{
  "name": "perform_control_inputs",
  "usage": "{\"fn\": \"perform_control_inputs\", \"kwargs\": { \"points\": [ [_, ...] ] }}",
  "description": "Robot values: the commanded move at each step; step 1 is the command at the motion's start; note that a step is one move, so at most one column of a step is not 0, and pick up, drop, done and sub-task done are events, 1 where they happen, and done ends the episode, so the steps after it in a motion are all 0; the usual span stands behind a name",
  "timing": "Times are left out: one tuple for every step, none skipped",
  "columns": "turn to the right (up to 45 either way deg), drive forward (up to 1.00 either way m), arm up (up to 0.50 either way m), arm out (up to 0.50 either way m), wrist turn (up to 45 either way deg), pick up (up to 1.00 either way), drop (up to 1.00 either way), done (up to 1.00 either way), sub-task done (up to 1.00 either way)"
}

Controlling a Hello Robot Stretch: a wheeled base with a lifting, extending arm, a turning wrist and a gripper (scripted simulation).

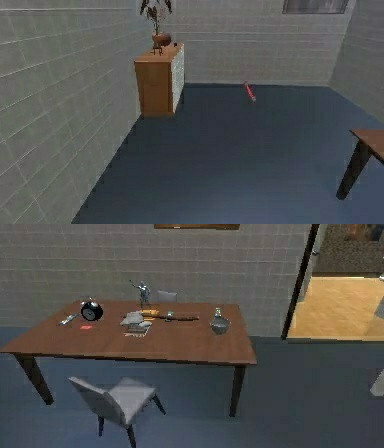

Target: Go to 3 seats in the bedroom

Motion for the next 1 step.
{"fn": "perform_control_inputs", "kwargs": {
  "points": [
    [0.0, 0.2, 0.0, 0.0, 0.0, 0.0, 0.0, 0.0, 0.0]
  ]
}}
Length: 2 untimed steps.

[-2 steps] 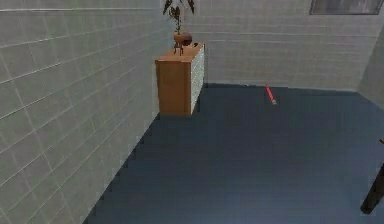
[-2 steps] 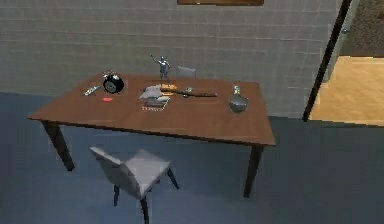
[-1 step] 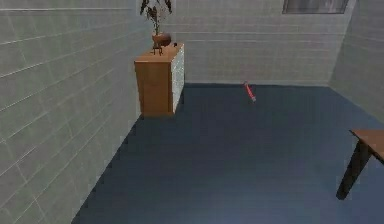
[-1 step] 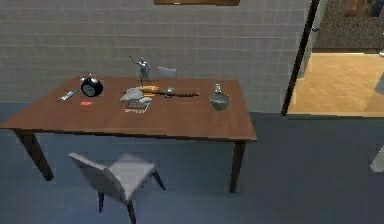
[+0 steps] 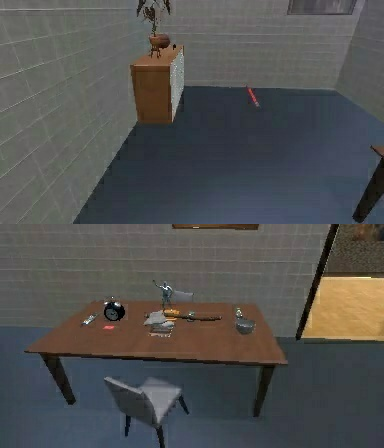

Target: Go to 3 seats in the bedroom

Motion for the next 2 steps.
{"fn": "perform_control_inputs", "kwargs": {
  "points": [
    [24.0, 0.0, 0.0, 0.0, 0.0, 0.0, 0.0, 0.0, 0.0],
    [0.0, 1.0, 0.0, 0.0, 0.0, 0.0, 0.0, 0.0, 0.0]
  ]
}}
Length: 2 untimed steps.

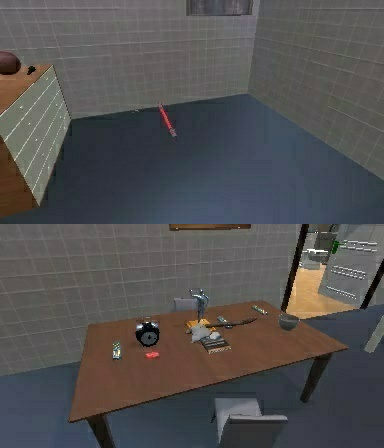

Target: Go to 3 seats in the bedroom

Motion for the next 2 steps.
{"fn": "perform_control_inputs", "kwargs": {
  "points": [
    [6.0, 0.0, 0.0, 0.0, 0.0, 0.0, 0.0, 0.0, 0.0],
    [0.0, 0.55, 0.0, 0.0, 0.0, 0.0, 0.0, 0.0, 0.0]
  ]
}}
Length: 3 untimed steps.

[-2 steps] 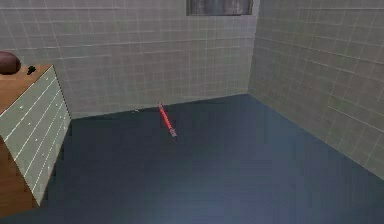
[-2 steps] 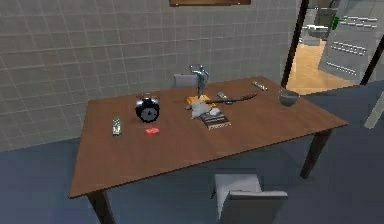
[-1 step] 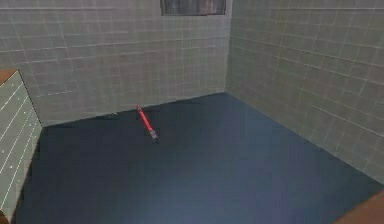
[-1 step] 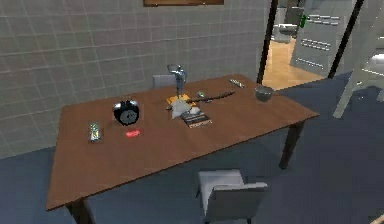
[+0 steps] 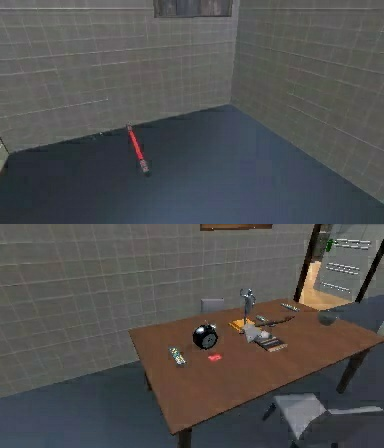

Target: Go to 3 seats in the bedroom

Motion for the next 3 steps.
{"fn": "perform_control_inputs", "kwargs": {
  "points": [
    [18.0, 0.0, 0.0, 0.0, 0.0, 0.0, 0.0, 0.0, 0.0],
    [0.0, 0.35, 0.0, 0.0, 0.0, 0.0, 0.0, 0.0, 0.0],
    [45.0, 0.0, 0.0, 0.0, 0.0, 0.0, 0.0, 0.0, 0.0]
  ]
}}
